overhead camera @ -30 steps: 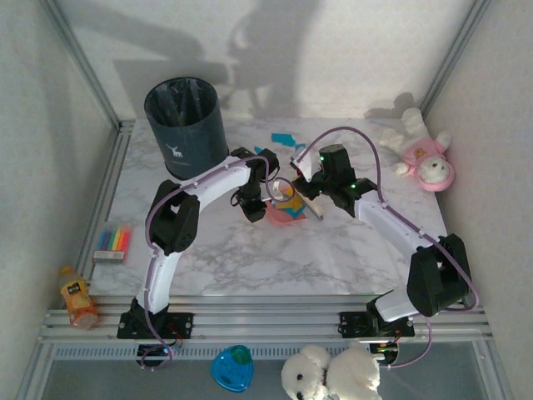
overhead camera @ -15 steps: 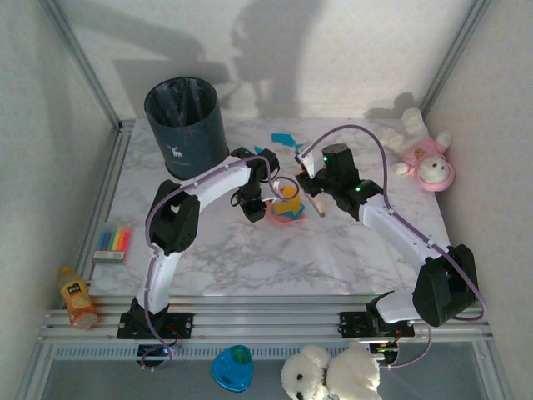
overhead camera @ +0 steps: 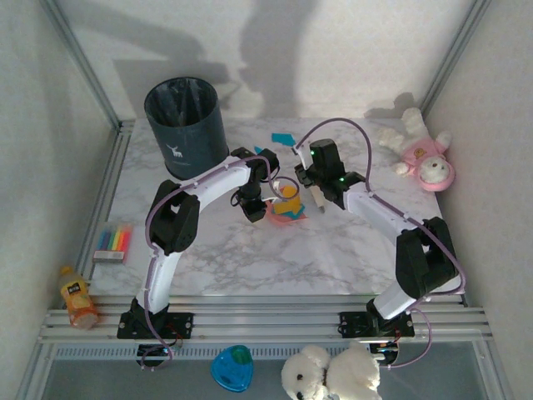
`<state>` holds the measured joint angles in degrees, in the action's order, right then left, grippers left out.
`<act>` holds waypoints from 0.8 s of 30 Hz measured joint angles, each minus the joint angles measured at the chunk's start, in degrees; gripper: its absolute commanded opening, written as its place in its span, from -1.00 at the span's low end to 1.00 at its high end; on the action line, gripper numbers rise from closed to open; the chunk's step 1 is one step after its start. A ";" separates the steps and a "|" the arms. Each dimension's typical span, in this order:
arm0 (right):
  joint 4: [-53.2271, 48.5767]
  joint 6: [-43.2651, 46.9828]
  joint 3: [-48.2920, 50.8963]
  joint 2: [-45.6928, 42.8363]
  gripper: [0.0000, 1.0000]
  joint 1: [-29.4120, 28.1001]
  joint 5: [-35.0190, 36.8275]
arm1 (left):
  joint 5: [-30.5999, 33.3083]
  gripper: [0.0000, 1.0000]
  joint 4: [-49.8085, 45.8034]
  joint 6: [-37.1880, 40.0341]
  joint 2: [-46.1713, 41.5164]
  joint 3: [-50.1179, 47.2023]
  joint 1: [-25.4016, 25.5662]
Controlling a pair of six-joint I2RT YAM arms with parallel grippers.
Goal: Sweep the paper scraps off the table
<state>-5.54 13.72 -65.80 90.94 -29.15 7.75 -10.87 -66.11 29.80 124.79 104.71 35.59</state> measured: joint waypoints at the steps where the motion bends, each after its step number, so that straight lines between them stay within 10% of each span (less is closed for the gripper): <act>1: 0.09 -0.02 0.00 0.04 -1.00 0.02 -0.35 | -0.02 -0.72 0.00 0.00 0.00 0.00 0.00; 24: -2.62 -0.13 1.55 -4.17 -1.00 0.02 -17.14 | 0.00 -0.72 -0.04 0.02 0.00 0.00 0.00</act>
<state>-8.16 13.58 -64.25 86.76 -29.12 -9.39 -10.87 -66.15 29.82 124.79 104.71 35.59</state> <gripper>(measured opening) 0.254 0.270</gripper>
